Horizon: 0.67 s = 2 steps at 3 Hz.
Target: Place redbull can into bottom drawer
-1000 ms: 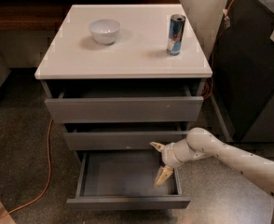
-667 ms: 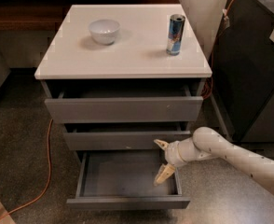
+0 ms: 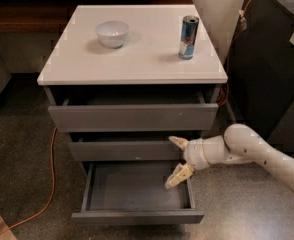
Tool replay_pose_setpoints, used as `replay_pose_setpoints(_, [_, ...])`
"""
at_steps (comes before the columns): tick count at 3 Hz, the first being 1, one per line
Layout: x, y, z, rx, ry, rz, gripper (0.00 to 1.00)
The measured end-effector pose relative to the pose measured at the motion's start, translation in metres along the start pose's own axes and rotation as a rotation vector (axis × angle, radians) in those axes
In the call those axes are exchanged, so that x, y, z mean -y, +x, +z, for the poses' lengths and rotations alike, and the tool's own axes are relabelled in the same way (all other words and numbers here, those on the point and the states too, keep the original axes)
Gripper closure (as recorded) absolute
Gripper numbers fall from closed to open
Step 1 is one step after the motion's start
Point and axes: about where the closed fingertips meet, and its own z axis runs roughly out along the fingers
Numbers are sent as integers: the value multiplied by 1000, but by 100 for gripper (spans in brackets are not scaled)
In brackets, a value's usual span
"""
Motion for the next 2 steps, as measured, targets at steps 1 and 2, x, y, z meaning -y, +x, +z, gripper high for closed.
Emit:
replay_pose_setpoints(1, [3,-34,-26,-24,3,18,0])
replay_pose_setpoints(2, [9,-68,-57,-43,22,36,0])
